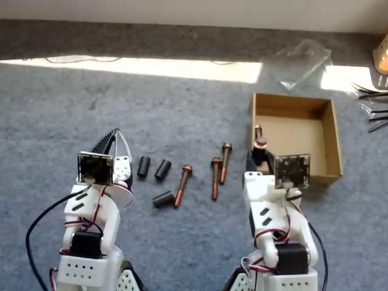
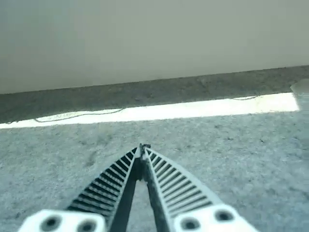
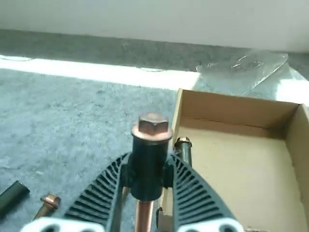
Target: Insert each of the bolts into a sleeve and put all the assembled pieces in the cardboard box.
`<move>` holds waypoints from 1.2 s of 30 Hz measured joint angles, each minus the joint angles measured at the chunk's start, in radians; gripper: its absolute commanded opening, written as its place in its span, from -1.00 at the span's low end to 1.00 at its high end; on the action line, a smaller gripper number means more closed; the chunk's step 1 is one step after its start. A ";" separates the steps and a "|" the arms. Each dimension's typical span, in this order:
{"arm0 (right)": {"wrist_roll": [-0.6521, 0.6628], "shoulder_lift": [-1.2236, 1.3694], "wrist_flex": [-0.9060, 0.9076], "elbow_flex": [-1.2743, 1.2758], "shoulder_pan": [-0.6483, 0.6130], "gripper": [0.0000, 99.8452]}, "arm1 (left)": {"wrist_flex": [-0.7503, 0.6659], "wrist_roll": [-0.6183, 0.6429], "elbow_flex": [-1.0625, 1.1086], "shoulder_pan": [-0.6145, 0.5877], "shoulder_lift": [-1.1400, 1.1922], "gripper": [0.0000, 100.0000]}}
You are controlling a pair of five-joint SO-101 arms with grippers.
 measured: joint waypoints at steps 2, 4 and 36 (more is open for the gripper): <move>0.002 0.029 0.055 -0.083 0.003 -0.99 | 0.000 -0.002 0.003 -0.025 0.000 -0.97; 0.002 0.095 0.095 -0.166 0.003 -0.99 | 0.000 -0.005 0.005 -0.051 0.000 -0.97; 0.112 1.547 -0.282 -0.718 0.215 -0.99 | 0.060 -0.005 0.005 -0.068 0.000 -0.97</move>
